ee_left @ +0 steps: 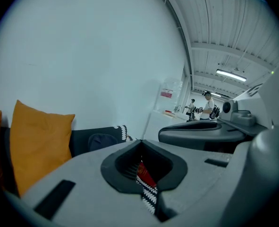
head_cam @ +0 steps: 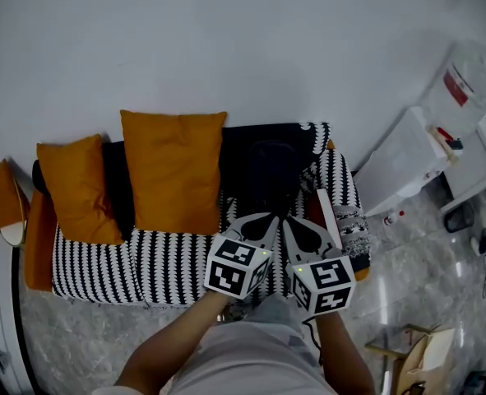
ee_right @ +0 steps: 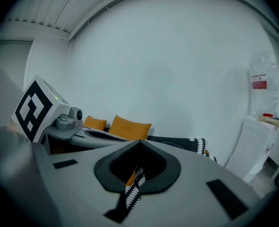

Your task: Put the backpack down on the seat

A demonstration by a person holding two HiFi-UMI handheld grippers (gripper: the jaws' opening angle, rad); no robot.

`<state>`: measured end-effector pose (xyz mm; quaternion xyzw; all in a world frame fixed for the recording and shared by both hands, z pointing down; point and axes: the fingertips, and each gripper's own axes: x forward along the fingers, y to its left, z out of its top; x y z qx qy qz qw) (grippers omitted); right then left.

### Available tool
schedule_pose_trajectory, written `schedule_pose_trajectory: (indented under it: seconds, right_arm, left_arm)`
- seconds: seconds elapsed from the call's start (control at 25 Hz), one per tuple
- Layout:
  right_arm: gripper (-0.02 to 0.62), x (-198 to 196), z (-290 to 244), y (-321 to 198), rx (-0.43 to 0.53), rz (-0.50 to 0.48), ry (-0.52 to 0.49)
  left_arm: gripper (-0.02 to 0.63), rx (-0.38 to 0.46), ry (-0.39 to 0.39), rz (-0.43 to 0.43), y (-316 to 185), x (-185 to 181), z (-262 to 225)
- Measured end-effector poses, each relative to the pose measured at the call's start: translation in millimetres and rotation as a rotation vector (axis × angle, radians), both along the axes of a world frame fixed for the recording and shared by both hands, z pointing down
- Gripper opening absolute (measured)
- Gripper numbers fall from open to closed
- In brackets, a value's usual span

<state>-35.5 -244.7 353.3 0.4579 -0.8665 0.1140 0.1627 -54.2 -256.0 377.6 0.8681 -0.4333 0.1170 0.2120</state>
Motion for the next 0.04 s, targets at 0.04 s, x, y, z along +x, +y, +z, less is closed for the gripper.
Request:
schedule_pose_trajectory:
  seconds: [0.04]
  right_arm:
    - [0.002, -0.1, 0.0, -1.1, 0.001, 0.0, -0.001]
  left_arm:
    - [0.005, -0.003, 0.001, -0.001, -0.6, -0.3, 0.9]
